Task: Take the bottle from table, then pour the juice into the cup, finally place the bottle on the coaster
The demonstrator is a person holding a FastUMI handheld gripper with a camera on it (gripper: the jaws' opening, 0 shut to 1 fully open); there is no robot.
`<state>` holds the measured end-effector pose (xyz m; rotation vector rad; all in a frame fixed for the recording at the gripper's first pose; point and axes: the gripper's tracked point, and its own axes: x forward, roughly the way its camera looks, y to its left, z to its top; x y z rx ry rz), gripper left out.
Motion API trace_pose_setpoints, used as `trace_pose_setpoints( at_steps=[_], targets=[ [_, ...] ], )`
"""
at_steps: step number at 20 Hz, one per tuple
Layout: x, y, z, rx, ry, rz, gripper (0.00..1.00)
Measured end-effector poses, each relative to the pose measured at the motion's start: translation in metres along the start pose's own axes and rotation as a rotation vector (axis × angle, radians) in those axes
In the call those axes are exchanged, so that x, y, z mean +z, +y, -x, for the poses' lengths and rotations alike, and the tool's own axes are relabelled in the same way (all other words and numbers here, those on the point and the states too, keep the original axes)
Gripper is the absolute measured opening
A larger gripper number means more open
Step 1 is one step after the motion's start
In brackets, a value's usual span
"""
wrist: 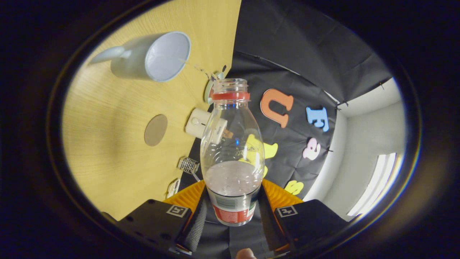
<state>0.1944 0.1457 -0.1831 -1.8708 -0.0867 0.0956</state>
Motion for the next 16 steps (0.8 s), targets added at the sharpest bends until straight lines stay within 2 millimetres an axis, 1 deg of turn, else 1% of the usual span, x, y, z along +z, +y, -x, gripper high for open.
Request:
trace_pose_setpoints(
  at_steps=[8,16],
  targets=[
    [0.001,-0.006,0.0,-0.005,-0.003,0.038,0.75],
    [0.004,-0.022,-0.001,-0.031,-0.008,0.111,0.74]
  ],
)
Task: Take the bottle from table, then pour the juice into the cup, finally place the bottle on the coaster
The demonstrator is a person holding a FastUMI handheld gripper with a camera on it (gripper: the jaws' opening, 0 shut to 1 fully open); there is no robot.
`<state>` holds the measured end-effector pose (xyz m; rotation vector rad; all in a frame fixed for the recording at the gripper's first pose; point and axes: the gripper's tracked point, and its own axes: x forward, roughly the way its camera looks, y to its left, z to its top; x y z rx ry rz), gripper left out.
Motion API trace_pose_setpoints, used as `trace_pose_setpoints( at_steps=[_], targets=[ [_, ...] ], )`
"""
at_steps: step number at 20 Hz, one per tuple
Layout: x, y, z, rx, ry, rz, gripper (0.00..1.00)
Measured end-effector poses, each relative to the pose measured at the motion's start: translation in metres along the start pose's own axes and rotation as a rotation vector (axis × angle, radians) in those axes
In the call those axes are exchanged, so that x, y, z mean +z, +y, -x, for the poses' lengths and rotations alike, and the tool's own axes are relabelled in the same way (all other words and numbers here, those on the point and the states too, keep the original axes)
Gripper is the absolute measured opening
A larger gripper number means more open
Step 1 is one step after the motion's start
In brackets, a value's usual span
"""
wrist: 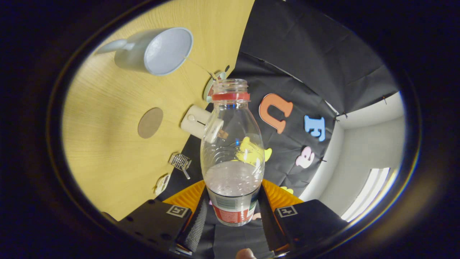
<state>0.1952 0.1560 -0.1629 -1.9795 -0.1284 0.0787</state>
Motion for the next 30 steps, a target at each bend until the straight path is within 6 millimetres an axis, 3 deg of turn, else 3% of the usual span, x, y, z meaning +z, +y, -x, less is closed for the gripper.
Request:
trace_pose_setpoints(
  at_steps=[10,30],
  targets=[
    [0.001,-0.015,-0.002,-0.024,-0.004,0.065,0.74],
    [0.008,-0.024,-0.003,-0.042,-0.024,0.098,0.74]
  ],
)
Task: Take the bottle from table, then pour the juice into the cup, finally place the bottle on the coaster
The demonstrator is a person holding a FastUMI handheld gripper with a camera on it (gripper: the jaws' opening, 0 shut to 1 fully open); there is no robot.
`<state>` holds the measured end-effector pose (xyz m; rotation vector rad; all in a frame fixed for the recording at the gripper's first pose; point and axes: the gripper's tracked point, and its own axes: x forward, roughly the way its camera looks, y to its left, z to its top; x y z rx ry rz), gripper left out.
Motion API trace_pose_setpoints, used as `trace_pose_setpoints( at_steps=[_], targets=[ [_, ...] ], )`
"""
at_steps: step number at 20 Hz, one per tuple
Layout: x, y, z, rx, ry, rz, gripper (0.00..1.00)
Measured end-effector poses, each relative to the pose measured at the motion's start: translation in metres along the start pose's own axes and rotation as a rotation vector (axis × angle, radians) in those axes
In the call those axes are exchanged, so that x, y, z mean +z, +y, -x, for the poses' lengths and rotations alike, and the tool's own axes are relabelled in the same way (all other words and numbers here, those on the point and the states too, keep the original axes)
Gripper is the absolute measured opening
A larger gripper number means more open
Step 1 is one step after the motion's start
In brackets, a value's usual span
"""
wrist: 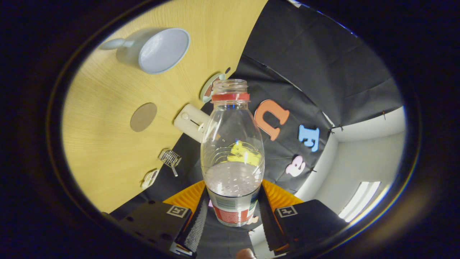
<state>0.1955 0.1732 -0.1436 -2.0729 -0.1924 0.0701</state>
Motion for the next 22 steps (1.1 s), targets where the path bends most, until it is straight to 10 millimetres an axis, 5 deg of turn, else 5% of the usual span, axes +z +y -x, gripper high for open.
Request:
trace_pose_setpoints(
  at_steps=[12,22],
  targets=[
    [-0.001,0.001,0.001,0.008,-0.002,-0.054,0.74],
    [-0.023,0.021,0.017,0.184,0.04,-0.505,0.75]
  ],
)
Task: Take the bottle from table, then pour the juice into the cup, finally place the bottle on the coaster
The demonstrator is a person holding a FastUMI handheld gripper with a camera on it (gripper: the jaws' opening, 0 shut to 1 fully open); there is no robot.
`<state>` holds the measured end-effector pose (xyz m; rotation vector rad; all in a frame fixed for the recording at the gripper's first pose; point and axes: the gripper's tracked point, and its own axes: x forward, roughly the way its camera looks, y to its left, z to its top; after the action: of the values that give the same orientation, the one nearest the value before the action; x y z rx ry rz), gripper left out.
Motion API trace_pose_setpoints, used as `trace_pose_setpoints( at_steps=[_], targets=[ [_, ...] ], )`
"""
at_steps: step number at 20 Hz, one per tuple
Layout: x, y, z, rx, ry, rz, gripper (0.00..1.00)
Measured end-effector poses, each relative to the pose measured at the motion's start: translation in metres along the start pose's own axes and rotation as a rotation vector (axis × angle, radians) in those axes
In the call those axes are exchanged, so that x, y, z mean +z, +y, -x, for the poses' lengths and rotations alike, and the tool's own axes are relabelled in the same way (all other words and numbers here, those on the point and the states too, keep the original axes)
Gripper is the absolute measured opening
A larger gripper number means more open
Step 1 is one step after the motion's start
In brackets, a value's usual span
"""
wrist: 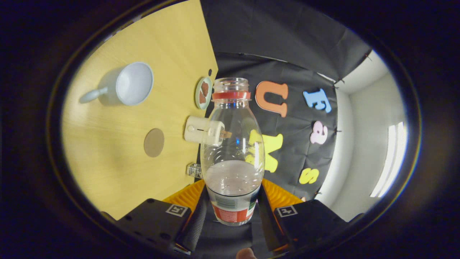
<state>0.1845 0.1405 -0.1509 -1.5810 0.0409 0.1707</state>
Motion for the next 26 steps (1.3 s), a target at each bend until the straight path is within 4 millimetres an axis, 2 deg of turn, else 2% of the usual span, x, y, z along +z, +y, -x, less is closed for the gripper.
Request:
trace_pose_setpoints(
  at_steps=[5,9,13,18,21,23,26],
  targets=[
    [-0.006,-0.012,0.013,0.043,-0.001,-0.26,0.75],
    [-0.012,-0.012,0.022,0.101,-0.016,-0.531,0.75],
    [-0.005,-0.014,0.035,0.188,-0.06,-0.834,0.75],
    [-0.001,-0.034,0.04,0.22,-0.142,-1.173,0.75],
    [0.005,-0.056,0.031,0.245,-0.183,-1.391,0.75],
    [0.002,-0.064,0.019,0.25,-0.196,-1.507,0.75],
    [-0.005,-0.07,-0.005,0.225,-0.19,-1.562,0.75]
  ],
)
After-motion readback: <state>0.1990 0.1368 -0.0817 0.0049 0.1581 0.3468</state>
